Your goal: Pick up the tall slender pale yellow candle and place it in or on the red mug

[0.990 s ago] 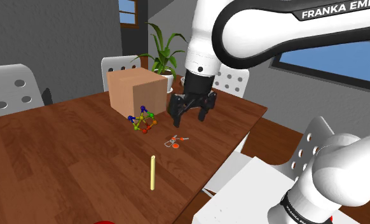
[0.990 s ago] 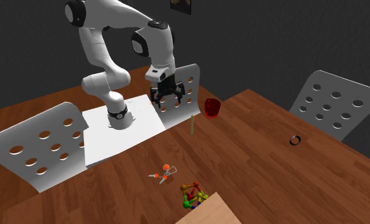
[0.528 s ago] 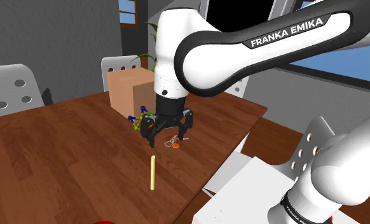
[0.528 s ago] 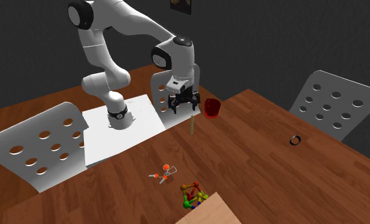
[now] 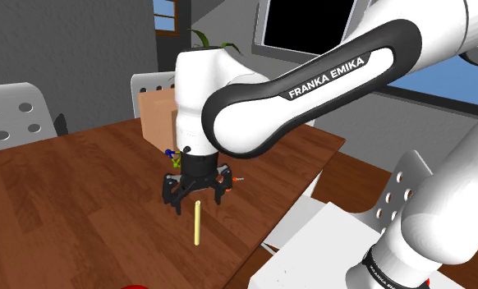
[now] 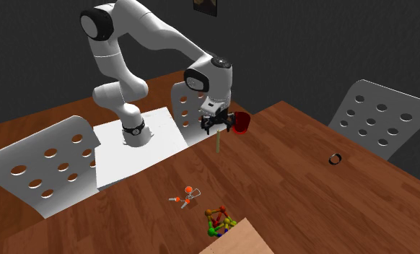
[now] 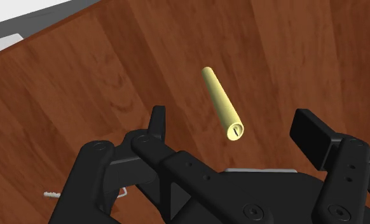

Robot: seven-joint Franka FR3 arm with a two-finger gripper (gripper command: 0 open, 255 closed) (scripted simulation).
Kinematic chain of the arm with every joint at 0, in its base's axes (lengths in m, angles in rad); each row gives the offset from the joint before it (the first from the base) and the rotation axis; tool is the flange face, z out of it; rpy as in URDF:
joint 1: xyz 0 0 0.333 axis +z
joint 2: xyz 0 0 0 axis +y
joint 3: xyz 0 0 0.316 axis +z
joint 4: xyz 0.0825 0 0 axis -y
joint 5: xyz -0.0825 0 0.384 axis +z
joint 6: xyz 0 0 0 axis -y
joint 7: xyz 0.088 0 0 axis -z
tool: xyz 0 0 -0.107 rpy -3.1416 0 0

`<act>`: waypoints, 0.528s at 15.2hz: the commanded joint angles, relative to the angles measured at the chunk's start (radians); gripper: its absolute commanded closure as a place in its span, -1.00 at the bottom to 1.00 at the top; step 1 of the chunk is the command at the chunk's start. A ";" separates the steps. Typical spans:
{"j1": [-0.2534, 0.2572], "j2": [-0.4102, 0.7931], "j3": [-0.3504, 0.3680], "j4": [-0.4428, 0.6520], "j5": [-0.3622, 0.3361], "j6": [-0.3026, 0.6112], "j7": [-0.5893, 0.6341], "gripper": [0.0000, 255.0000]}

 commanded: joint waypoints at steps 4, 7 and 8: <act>0.001 0.037 0.008 -0.022 -0.026 0.051 0.022 -1.00; 0.001 0.037 0.008 -0.021 -0.026 0.051 0.022 -1.00; 0.001 0.037 0.008 -0.021 -0.026 0.051 0.022 -1.00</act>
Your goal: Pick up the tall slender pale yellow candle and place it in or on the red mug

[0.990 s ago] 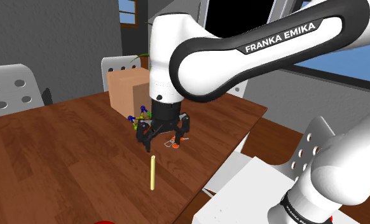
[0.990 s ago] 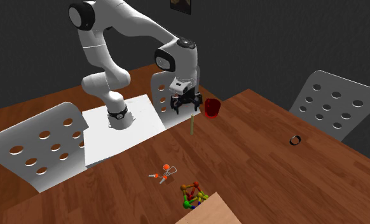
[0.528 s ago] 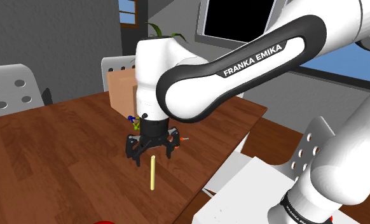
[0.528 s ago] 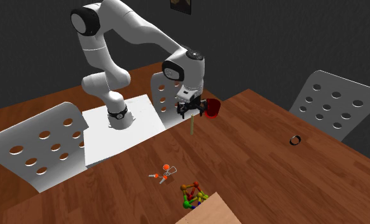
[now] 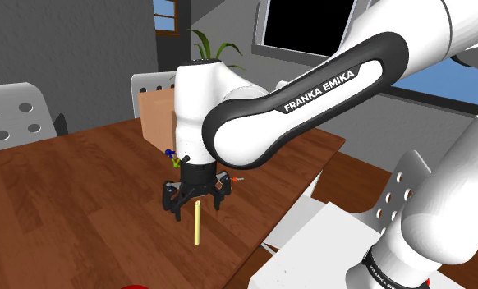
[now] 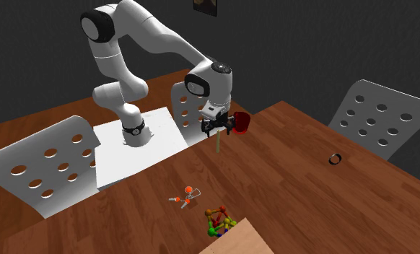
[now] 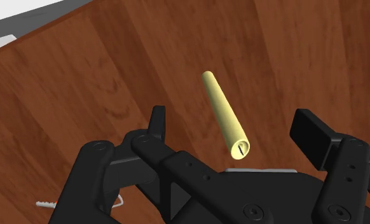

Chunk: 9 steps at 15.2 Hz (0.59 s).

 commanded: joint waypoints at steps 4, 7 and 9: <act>0.000 0.000 0.000 0.000 0.000 0.000 0.000 1.00; 0.000 0.000 0.000 0.000 0.000 0.000 0.000 1.00; 0.000 0.000 0.000 0.000 0.000 0.000 0.000 1.00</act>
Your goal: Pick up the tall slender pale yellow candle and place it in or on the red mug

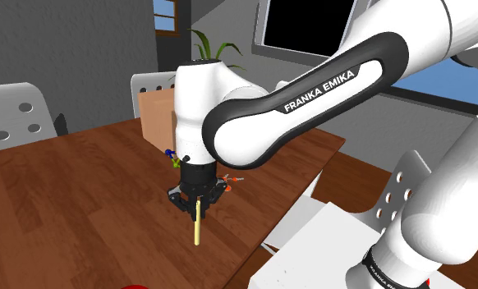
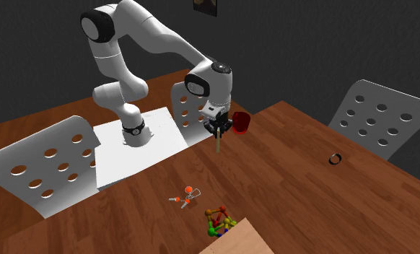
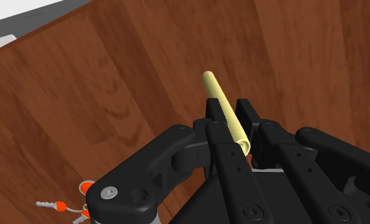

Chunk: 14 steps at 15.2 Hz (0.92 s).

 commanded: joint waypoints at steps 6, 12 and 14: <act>0.000 -0.018 -0.003 0.013 0.014 -0.027 -0.010 1.00; 0.000 -0.067 -0.013 0.058 0.046 -0.111 -0.033 1.00; 0.000 -0.081 -0.017 0.075 0.054 -0.139 -0.038 1.00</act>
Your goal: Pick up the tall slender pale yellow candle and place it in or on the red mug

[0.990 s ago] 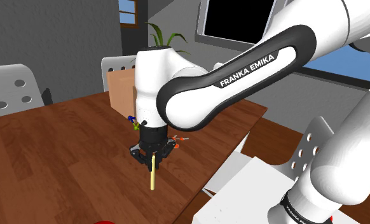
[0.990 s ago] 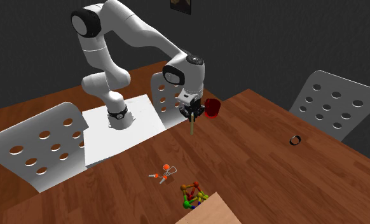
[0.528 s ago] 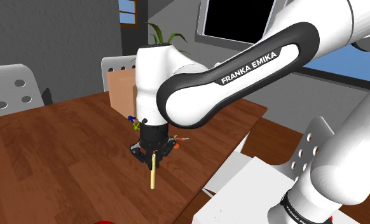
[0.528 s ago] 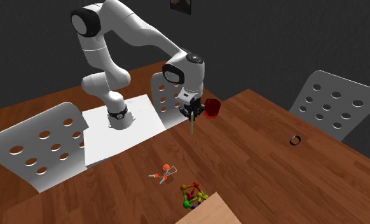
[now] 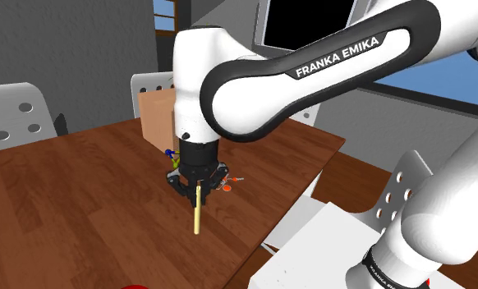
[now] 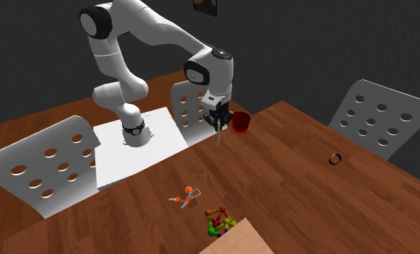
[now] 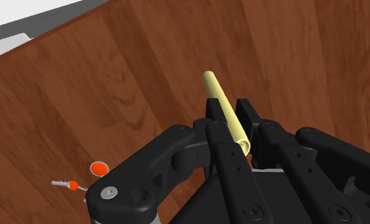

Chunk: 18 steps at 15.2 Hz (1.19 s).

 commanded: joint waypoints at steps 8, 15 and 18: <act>-0.001 -0.050 -0.019 0.085 0.026 -0.126 -0.020 1.00; -0.003 -0.072 -0.032 0.161 0.033 -0.221 -0.025 1.00; -0.004 -0.078 -0.037 0.197 0.034 -0.262 -0.025 1.00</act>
